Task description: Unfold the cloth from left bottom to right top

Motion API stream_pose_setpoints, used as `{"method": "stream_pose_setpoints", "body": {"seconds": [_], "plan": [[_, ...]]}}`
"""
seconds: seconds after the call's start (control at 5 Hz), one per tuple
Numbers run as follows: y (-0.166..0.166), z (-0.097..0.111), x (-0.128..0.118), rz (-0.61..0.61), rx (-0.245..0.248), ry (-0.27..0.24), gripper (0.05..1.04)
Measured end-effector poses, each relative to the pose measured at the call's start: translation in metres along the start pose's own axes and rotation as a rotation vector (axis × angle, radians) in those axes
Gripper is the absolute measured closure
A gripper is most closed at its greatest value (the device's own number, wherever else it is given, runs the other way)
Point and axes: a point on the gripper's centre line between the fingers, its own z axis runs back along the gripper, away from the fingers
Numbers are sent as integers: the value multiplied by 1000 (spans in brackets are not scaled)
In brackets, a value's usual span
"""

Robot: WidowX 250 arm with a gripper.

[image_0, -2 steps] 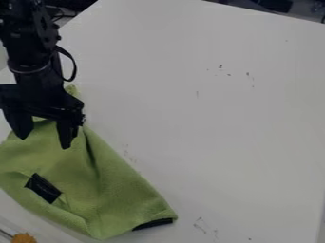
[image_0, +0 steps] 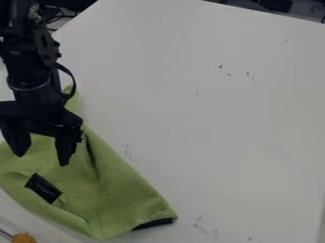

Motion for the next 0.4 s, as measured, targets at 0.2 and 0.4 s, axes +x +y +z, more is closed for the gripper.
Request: {"method": "stream_pose_setpoints", "body": {"seconds": [0.2, 0.4], "plan": [[4, -9, -15, 59, -7, 3, 83], [10, -26, -28, 113, -29, 28, 83]]}}
